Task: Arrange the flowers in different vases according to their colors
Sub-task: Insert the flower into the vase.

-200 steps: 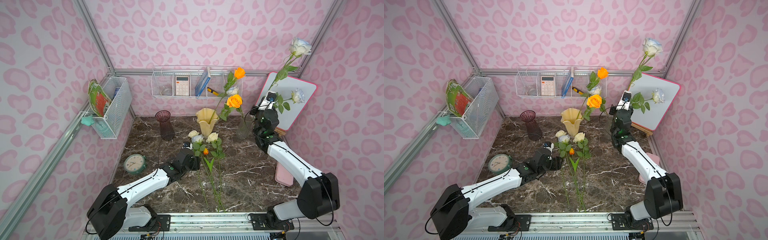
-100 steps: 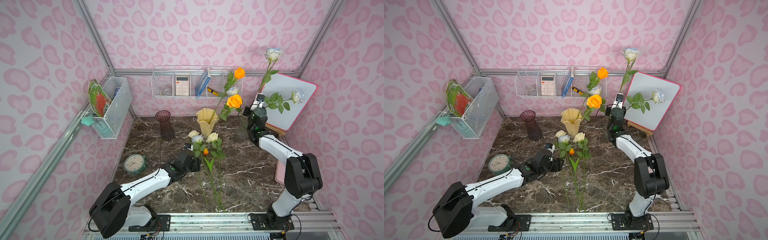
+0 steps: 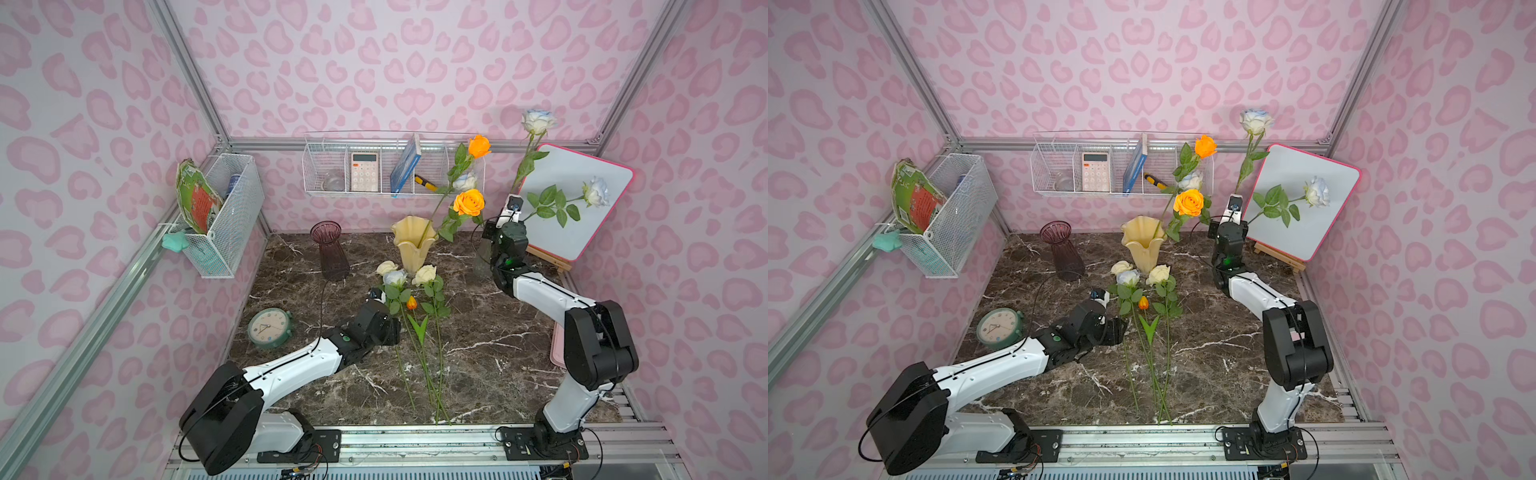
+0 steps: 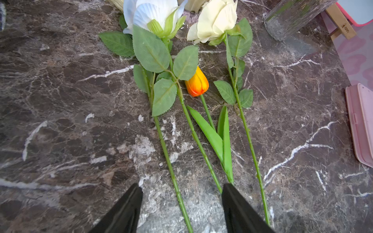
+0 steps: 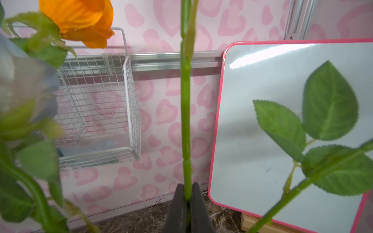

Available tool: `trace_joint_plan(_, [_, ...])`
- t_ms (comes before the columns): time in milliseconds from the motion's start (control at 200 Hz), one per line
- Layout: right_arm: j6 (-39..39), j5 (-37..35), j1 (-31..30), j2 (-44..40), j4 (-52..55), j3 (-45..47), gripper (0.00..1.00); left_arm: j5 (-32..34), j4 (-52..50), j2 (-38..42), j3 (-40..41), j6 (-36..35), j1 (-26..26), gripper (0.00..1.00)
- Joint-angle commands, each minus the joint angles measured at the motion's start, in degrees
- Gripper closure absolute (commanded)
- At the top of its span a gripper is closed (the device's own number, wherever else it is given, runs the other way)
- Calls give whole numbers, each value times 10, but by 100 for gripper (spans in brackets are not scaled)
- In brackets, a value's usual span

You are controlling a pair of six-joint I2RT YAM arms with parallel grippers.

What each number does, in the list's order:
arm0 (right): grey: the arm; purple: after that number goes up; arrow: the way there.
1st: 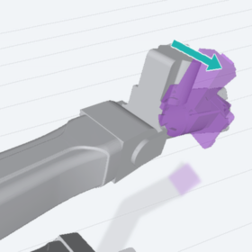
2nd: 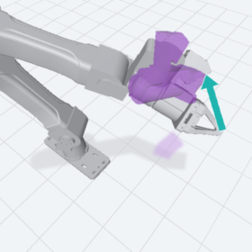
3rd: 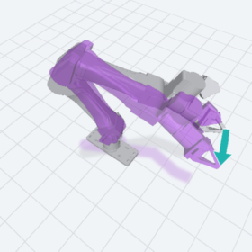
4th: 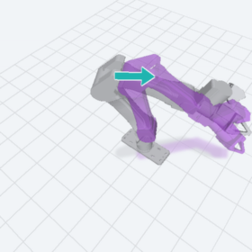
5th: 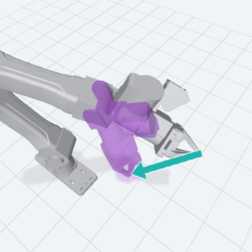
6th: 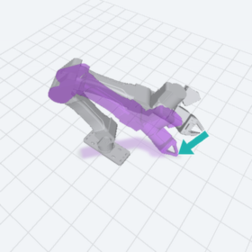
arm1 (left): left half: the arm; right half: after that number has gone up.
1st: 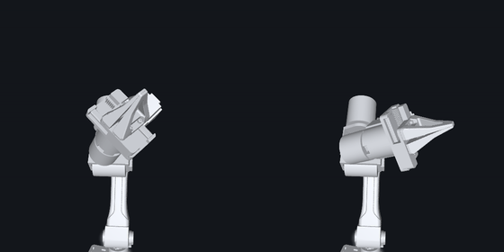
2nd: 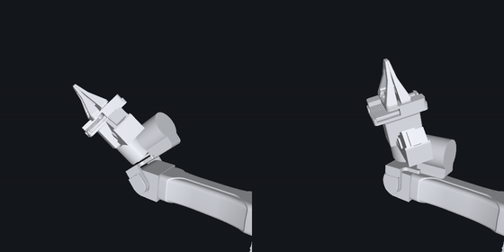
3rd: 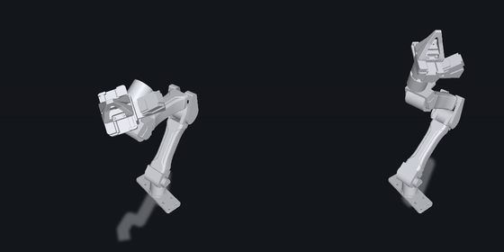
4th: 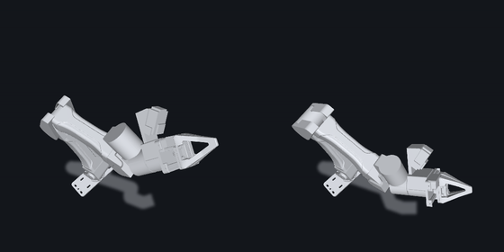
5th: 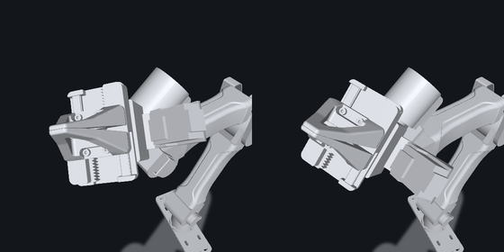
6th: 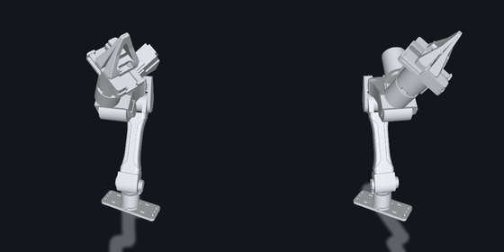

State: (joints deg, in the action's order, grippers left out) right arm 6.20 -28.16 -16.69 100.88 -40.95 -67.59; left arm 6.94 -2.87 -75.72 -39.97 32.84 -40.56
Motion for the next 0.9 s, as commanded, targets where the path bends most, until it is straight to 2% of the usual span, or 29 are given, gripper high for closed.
trace_joint_plan(0, [0, -6, 1, 3, -24, 8, 81, 3, 9, -2, 0, -2, 0, 32])
trace_joint_plan(90, [-3, 3, -3, -3, -17, 13, 43, 2, 7, -15, -4, 0, 0, 32])
trace_joint_plan(135, [-5, -1, -7, -11, -23, 19, 34, 6, 1, -19, -6, 7, 0, 32])
trace_joint_plan(225, [-19, -3, -20, -29, -24, 28, 26, 13, -22, -26, -14, 23, 0, 32])
trace_joint_plan(406, [-50, -30, -54, -70, -14, 45, 23, 13, -111, -30, -51, 67, -1, 34])
trace_joint_plan(611, [-84, -68, -112, -143, -11, 80, 23, -14, -190, -80, -105, 89, -2, 44])
trace_joint_plan(701, [-71, -68, -134, -190, 7, 101, 23, -31, -203, -122, -126, 95, -4, 48])
trace_joint_plan(897, [-69, -72, -193, -285, 54, 141, 25, -22, -199, -179, -154, 104, -12, 49])
